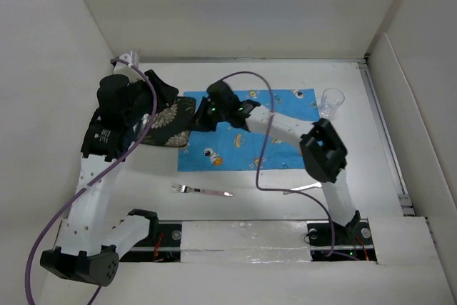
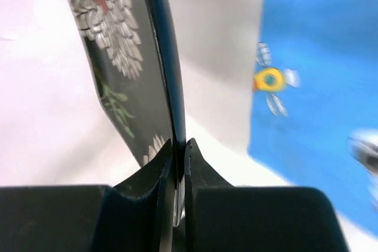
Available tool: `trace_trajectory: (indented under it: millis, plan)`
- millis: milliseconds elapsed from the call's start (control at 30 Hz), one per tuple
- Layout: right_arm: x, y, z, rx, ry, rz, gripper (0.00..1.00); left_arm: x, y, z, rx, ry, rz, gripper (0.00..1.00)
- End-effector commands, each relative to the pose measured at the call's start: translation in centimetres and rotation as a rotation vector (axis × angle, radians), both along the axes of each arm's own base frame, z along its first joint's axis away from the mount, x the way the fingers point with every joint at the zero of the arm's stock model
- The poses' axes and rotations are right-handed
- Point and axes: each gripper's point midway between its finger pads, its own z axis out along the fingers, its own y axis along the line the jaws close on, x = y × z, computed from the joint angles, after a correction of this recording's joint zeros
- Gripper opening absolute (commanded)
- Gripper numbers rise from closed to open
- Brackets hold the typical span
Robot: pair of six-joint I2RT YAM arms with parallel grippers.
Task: Set the dinner table for one person
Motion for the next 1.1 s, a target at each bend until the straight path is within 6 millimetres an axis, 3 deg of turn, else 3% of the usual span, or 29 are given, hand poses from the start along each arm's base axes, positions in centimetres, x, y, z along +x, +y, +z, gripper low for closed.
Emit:
trace_trajectory:
  millis: [0,33,67,133,167,233,267,300,367,400,433,467,500,667,833,900,1067]
  plan:
    - [2.3,-6.3,14.3,0.213,-0.275,0.031,0.00,-0.3,-1.6,0.9,-0.035,-0.036,-0.087,0.39]
    - [1.5,-8.8,14.0,0.179,-0.262,0.032,0.00,-0.2,-1.5,0.7,-0.033,-0.034,-0.079,0.39]
    - [2.2,-11.6,13.7,0.154,-0.285,0.062,0.00,-0.2,-1.3,0.3,-0.025,-0.030,-0.067,0.39]
    - [2.5,-15.3,12.6,0.091,-0.282,0.084,0.00,0.1,-0.5,-0.5,0.001,-0.023,-0.028,0.43]
    - [2.6,-18.5,11.6,0.069,-0.228,0.088,0.00,0.3,-0.1,-0.7,0.009,-0.020,-0.005,0.44]
    - [2.7,-21.7,10.1,0.023,-0.243,0.154,0.00,0.4,0.6,-1.8,0.027,0.011,0.037,0.45]
    - [1.7,-22.8,9.5,0.031,-0.199,0.203,0.00,0.6,0.7,-1.9,0.026,0.015,0.045,0.45]
    - [2.9,-25.1,8.5,0.000,-0.226,0.199,0.00,0.6,0.7,-2.6,0.022,0.029,0.049,0.46]
    - [3.1,-26.7,7.2,-0.018,-0.206,0.214,0.00,0.6,0.5,-2.9,0.000,0.032,0.051,0.46]
    - [4.1,-28.1,5.9,-0.038,-0.211,0.220,0.00,0.5,0.3,-3.2,-0.009,0.038,0.039,0.47]
    - [4.2,-28.6,4.4,-0.029,-0.180,0.240,0.00,0.6,0.1,-3.2,-0.022,0.034,0.036,0.47]
    - [4.4,-28.9,4.6,-0.017,-0.192,0.240,0.00,0.6,0.1,-3.1,-0.025,0.035,0.037,0.47]
    - [5.0,-29.6,3.3,-0.013,-0.158,0.225,0.00,0.6,0.1,-2.8,-0.028,0.029,0.042,0.46]
    - [5.3,-29.5,1.8,0.017,-0.140,0.238,0.00,0.9,0.4,-2.4,-0.024,0.027,0.061,0.46]
    - [5.9,-29.7,-0.2,0.031,-0.128,0.203,0.00,1.1,-0.4,-4.0,-0.049,0.067,0.033,0.45]
    - [5.3,-29.5,-1.0,0.061,-0.093,0.187,0.00,1.1,-0.4,-4.7,-0.055,0.077,0.034,0.45]
    - [5.9,-29.6,-2.6,0.044,-0.069,0.163,0.00,1.5,-0.4,-5.1,-0.045,0.077,0.032,0.45]
